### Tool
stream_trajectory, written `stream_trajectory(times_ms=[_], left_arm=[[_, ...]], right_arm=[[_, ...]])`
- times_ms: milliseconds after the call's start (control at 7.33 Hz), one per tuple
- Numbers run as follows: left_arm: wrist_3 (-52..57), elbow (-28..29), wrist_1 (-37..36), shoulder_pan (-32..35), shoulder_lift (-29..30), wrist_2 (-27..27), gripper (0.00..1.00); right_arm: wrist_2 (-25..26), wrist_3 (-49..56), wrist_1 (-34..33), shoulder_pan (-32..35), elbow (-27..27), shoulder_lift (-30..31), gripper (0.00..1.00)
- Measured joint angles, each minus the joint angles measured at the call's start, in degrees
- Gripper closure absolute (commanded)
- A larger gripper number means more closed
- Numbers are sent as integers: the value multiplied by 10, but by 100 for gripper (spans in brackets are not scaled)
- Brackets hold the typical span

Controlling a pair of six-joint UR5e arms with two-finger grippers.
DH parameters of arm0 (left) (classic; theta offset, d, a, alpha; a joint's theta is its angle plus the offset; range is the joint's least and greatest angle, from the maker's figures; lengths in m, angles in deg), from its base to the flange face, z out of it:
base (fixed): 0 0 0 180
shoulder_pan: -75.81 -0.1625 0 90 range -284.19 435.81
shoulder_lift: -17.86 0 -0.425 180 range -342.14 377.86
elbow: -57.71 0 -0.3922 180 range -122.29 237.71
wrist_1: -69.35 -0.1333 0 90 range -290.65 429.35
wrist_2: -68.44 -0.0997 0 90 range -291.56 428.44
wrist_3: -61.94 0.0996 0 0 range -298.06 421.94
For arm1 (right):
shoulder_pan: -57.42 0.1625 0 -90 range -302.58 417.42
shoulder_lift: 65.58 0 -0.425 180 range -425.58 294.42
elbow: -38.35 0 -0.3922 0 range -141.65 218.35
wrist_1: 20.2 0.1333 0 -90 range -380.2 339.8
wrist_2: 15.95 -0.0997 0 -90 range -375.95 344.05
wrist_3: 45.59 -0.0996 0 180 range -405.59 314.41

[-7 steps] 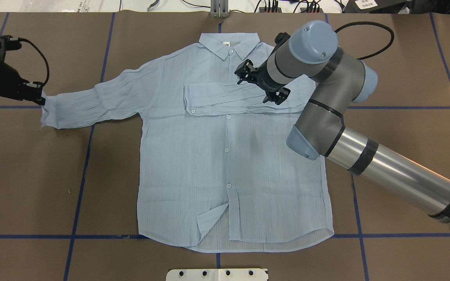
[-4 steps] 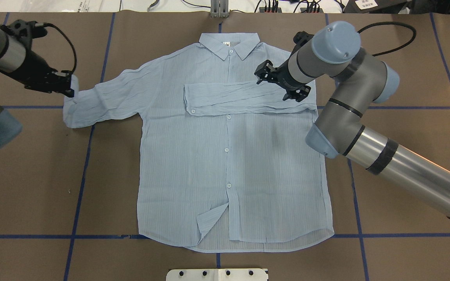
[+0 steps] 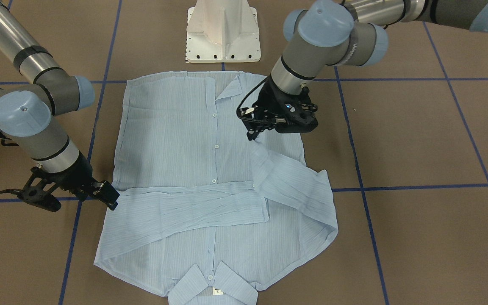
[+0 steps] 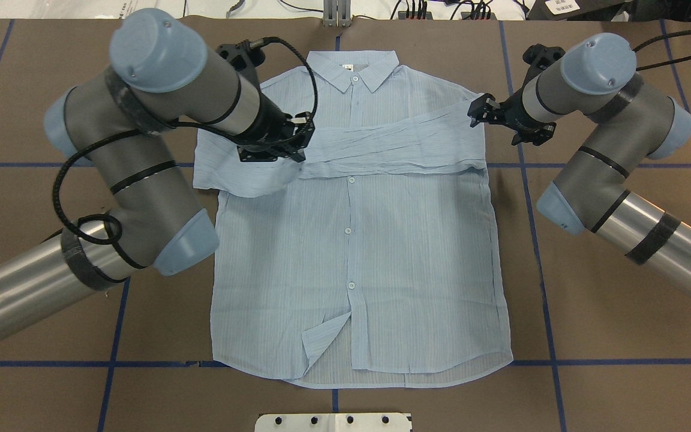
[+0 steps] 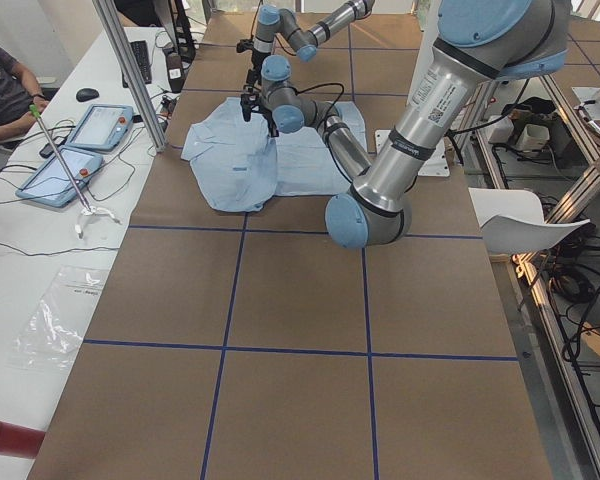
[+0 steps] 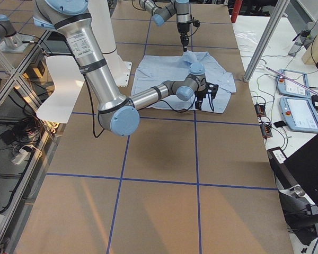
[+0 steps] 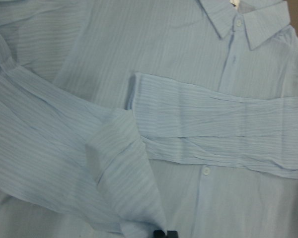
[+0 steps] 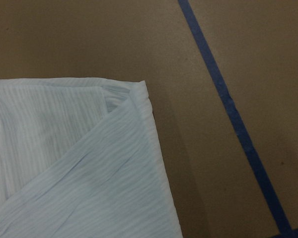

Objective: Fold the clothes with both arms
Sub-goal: 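Fold the sleeve across the chest with the left gripper while the right arm withdraws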

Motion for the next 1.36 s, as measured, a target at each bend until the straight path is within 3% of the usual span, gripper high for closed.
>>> stream_trajectory(times_ms=[273, 545, 818, 955, 1091, 1364], left_arm=[[-48, 77, 3, -21, 85, -31, 100], [-72, 123, 8, -44, 127, -58, 100], [-82, 164, 25, -67, 151, -82, 86], [-85, 186, 41, -76, 162, -89, 50], [-85, 200, 52, -86, 168, -100, 35], [-82, 208, 67, -102, 172, -115, 27]], right_arm=[[3, 2, 0, 1, -1, 4, 0], [2, 6, 1, 7, -2, 16, 0], [1, 27, 2, 13, -1, 30, 0], [1, 35, 2, 15, 0, 35, 0], [1, 38, 2, 15, 1, 40, 0], [0, 40, 3, 15, 10, 50, 0]])
